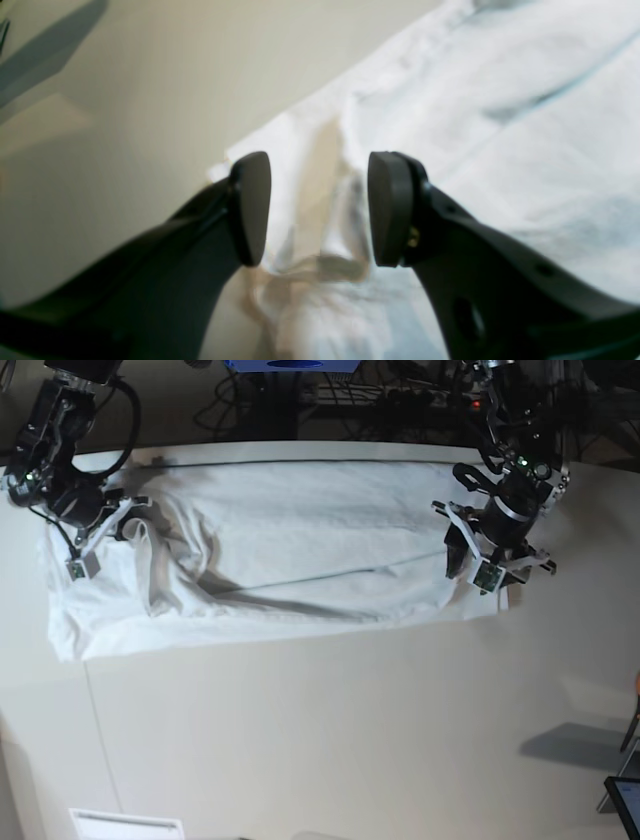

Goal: Fold the T-shirt properly
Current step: 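Lower the left gripper, pinch the shirt corner and pull it outward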

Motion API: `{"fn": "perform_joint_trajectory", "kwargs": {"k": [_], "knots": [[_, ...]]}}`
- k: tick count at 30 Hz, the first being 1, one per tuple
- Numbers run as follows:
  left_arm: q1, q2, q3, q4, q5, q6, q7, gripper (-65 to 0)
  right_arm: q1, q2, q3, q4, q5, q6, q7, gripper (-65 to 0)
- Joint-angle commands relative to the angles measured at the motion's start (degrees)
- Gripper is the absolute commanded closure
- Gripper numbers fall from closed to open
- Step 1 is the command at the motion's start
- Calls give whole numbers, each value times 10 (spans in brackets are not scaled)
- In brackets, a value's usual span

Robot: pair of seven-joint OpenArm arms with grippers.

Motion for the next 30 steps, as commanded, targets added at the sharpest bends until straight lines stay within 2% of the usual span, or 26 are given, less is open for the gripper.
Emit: {"fn": "perform_joint_trajectory", "kwargs": {"k": [1,9,10,14,15,21,25,30], "knots": [[3,-8,1,15,-2,4,-10,-309,1,7,1,6,-11,-1,-2,0],[30,-12,0,18,-3,4,-10,-294,0,7,1,6,-11,0,-2,0],[33,-13,0,18,-3,4,-10,-264,0,7,1,6,-11,1,-2,0],[36,-24,0,18,-4,4,-11,-52,-1,7,1,6,-11,1,-2,0],[38,-28,0,18,-4,4,-11,-42,-1,7,1,6,-11,1,-2,0],[48,-69,0,18,-4,4,-13,-35,0,7,1,6,-11,1,-2,0],[48,-109,0,18,-4,4,-13,-34,1,6,1,6,-9,1,-2,0],[48,-171,4,18,-5,4,-14,-34,3,-12,1,6,-11,1,0,0]]}}
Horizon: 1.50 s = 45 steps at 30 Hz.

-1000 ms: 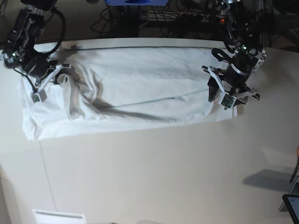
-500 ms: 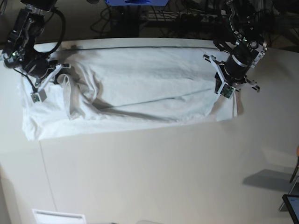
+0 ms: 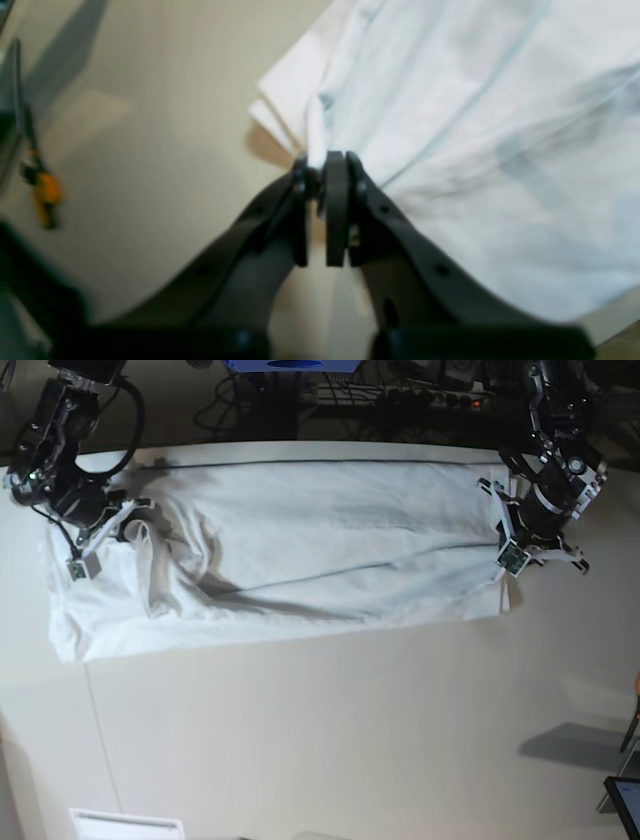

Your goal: Fold the T-shirt properly

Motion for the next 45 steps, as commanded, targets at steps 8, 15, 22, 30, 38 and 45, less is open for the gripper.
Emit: {"fn": "perform_joint_trajectory", "kwargs": {"k": [8,15,22,30,38,45], "knots": [[-4,-118,67,10,-1,6,-9,-34,2,-8,1,5,-5,-1,15,0],[-4,-174,142,9,4,6,-36,-34,13,-7,6,5,-5,-1,16,0],[17,-236,149,8,4,6,-136,-30,10,-4,7,8,-6,-2,38,0],[33,-297,147,-5,5,6,-139,-30,13,-4,7,6,-7,-5,39,0],[41,-306,151,-6,11,6,-139,-30,14,-3,6,6,-8,-48,40,0],[56,-322,200,-7,121,6,-139,-30,19,-3,5,6,-8,-48,40,0]]}}
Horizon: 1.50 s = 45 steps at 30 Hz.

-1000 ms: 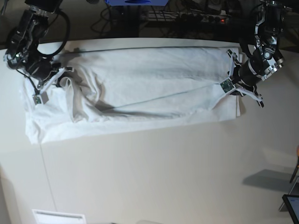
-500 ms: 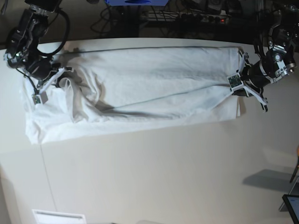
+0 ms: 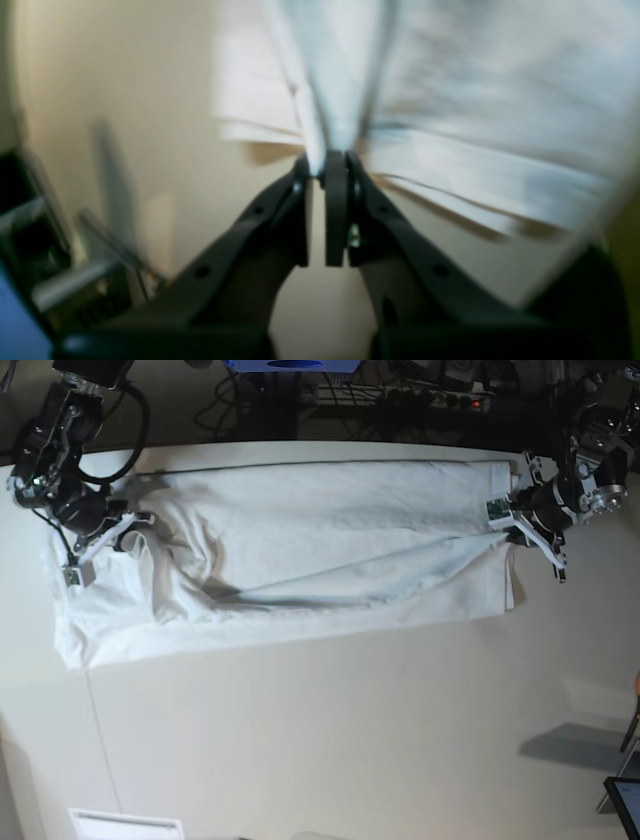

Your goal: Fold the T-shirt properly

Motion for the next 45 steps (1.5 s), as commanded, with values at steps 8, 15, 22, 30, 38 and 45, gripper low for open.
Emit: {"fn": "perform_joint_trajectory", "kwargs": {"k": [8,15,22,30,38,45], "knots": [[-7,-21,14,7,67,6,-3,0,3,4,3,7,4,0,10,0],[-7,-18,18,7,166,6,-4,0,2,3,3,7,6,0,10,0],[-8,-21,19,7,196,6,-4,0,-6,3,3,14,7,-1,60,0],[-9,-30,14,8,197,6,-5,0,-6,2,4,14,7,-1,67,0],[-5,-40,14,7,248,6,-76,0,-4,5,40,36,9,2,96,0],[-10,-37,13,10,247,6,-77,0,16,6,36,128,8,70,77,-1]]}}
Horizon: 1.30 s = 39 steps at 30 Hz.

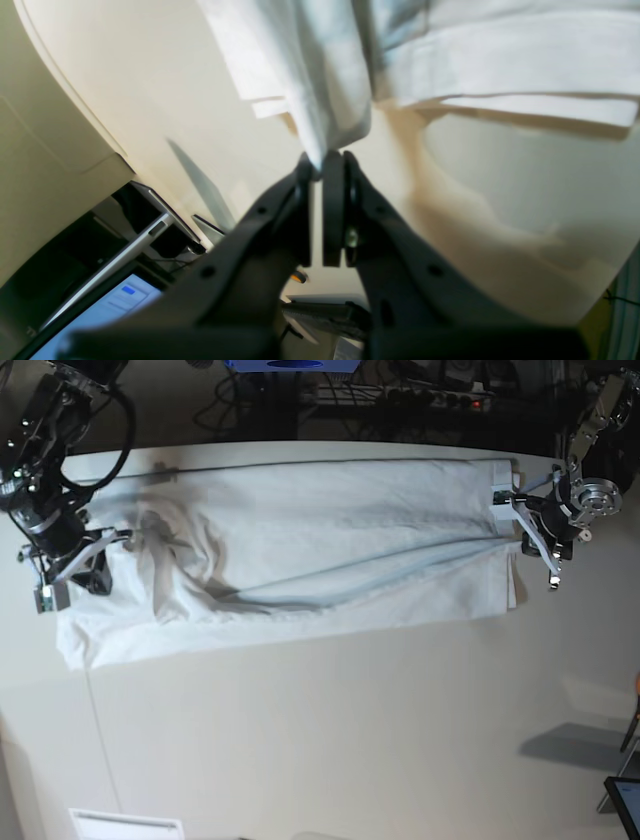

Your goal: Fold the T-shirt properly

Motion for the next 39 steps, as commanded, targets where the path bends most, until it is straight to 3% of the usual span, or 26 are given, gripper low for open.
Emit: {"fn": "perform_joint_trajectory", "kwargs": {"k": [1,4,7,9,14,17,20,24,39], "knots": [[-4,-4,-8,9,6,6,2,0,13,6,-1,18,4,3,-2,-1],[-4,16,-8,10,5,6,2,0,24,32,-50,26,5,3,-27,-3],[-2,33,-5,11,5,6,2,0,25,64,-150,34,2,2,-14,-7],[-1,40,-3,11,5,6,2,0,27,90,-215,41,0,-6,0,-55],[1,44,-2,11,5,6,2,0,63,154,-366,43,-21,-105,4,-244],[2,44,-2,11,5,6,2,0,96,189,-448,40,-21,-142,3,-332],[2,45,-4,10,5,6,2,0,124,197,-494,37,-22,-159,-3,-342],[2,45,-6,11,5,6,2,0,159,185,-525,-1,-23,-161,-31,-341],[3,57,-6,11,5,6,2,0,201,175,-531,-111,-27,-161,4,-340]]}}
